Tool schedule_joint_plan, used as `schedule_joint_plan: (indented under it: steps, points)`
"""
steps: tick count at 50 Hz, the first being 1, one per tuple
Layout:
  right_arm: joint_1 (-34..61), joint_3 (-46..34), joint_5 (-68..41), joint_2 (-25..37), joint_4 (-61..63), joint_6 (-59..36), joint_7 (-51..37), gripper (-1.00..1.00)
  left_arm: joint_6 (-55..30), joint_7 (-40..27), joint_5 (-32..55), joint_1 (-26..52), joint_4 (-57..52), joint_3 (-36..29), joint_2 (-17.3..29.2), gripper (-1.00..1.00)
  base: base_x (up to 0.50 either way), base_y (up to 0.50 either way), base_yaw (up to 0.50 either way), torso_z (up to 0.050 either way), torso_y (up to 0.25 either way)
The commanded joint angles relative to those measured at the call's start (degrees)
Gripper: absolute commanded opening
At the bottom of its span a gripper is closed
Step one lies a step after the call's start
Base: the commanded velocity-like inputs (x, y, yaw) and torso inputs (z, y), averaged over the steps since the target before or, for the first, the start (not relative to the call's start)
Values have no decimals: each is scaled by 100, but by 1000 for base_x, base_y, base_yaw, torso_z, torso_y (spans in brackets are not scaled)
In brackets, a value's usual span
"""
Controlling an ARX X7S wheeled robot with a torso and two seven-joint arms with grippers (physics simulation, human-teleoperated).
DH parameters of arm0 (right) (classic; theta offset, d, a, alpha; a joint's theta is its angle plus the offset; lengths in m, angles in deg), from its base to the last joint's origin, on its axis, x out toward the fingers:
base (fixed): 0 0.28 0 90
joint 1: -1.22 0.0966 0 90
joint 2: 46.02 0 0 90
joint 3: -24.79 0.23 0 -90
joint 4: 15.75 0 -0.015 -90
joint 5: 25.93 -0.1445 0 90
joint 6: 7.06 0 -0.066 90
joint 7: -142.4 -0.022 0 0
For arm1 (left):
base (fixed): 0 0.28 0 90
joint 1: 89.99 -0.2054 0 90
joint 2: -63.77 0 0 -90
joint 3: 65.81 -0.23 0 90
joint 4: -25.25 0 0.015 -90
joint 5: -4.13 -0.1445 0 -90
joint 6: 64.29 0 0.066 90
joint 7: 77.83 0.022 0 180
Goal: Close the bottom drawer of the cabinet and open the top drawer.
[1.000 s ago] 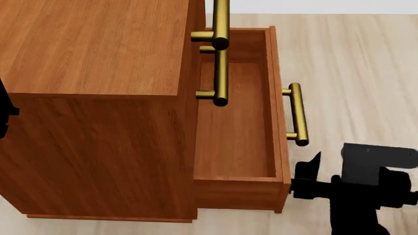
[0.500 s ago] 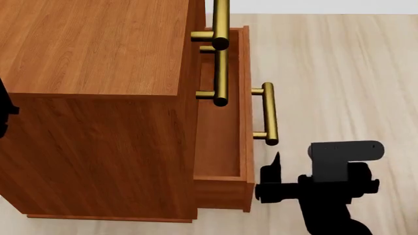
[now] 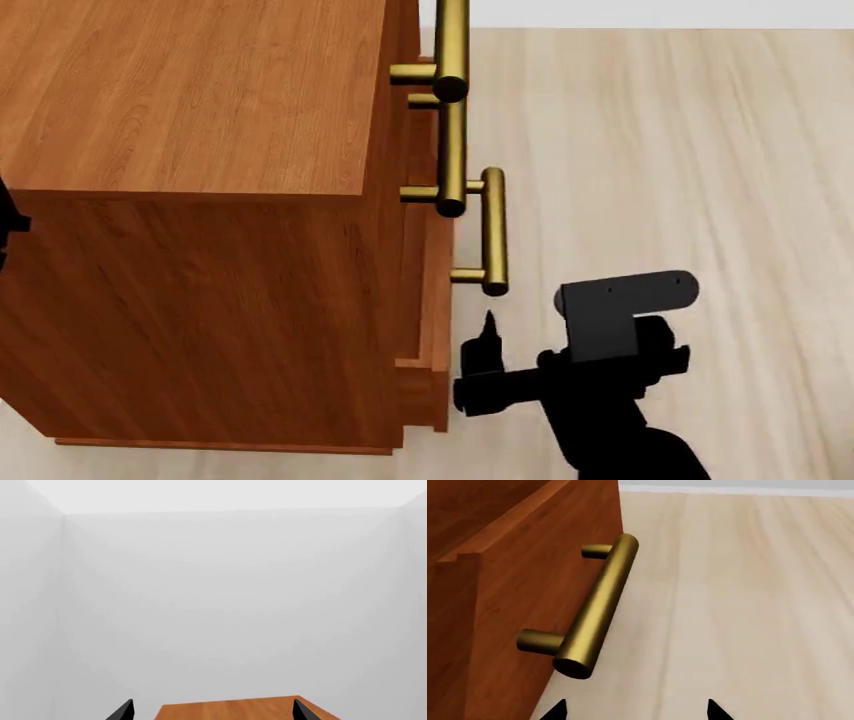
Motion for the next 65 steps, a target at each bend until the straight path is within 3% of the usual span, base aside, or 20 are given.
schedule_joint_plan:
  steps: [1,33,55,65]
  points:
    - [206,-271,-122,-258,-250,15,203,100,-11,-27,24,11,-28,-8,27,100,0,0,0,0,0]
    - [590,-760,-35,-681,-1031,304,533,100,-75,-111,123,145,-77,-63,59,100,2,2,4,0,0]
    - [-1052,-321,-514,263,1908,-465,-299,100,68,-125,90,100,-15,-172,9,100,1,2,3,0,0]
    - [-1490,556,-1078,331,2882,-611,-962,100,6,-169,174,137,-96,-155,31,100,0,0,0,0,0]
